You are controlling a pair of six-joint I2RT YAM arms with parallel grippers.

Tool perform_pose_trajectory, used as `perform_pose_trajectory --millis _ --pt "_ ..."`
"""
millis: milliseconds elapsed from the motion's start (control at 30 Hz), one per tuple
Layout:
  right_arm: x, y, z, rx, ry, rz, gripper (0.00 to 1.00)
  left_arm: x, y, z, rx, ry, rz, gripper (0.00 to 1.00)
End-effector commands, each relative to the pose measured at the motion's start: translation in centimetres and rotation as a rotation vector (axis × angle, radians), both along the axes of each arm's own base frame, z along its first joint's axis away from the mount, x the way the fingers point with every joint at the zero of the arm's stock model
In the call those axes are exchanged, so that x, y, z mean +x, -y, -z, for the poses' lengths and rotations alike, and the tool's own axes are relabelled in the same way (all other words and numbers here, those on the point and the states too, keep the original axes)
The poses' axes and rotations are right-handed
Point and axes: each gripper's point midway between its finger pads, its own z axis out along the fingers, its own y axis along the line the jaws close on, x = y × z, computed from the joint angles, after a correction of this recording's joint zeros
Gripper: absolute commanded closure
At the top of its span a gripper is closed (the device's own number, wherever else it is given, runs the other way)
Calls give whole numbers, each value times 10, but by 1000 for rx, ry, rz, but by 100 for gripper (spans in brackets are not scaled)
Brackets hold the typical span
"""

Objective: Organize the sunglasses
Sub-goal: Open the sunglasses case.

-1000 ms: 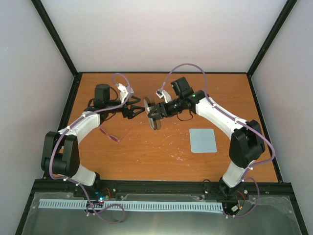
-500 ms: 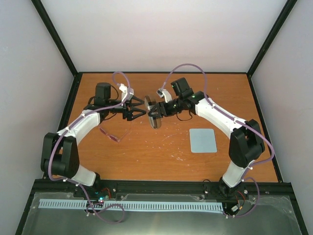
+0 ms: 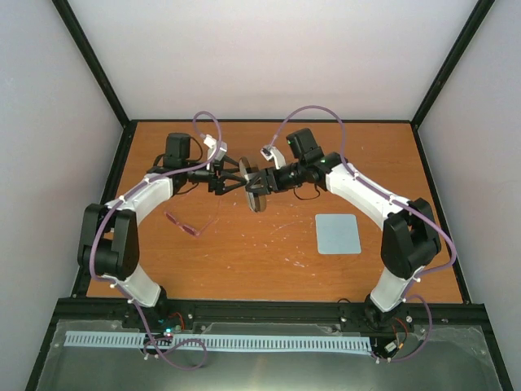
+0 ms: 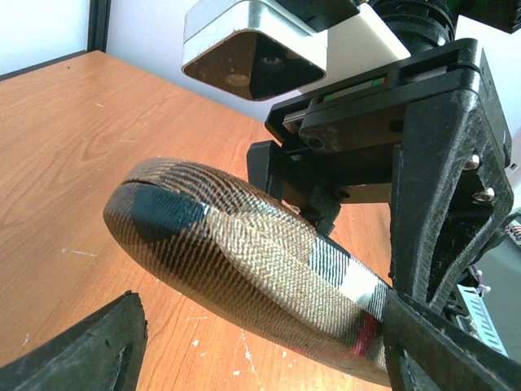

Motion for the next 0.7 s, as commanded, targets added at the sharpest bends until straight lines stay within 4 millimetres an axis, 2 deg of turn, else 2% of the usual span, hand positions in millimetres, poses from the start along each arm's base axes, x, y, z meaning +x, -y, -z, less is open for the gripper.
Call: perform_pose_trajectory --millis 0,500,567,667 --pt "-15 -2 -30 87 41 -57 82 12 5 -7 -2 27 -7 22" --pt "-26 0 -63 155 69 -78 83 31 4 51 152 21 -75 23" --pt "-27 0 -64 160 68 -80 90 35 5 56 177 34 -89 23" --pt "-30 0 -67 173 63 -91 91 38 8 65 215 13 -95 23"
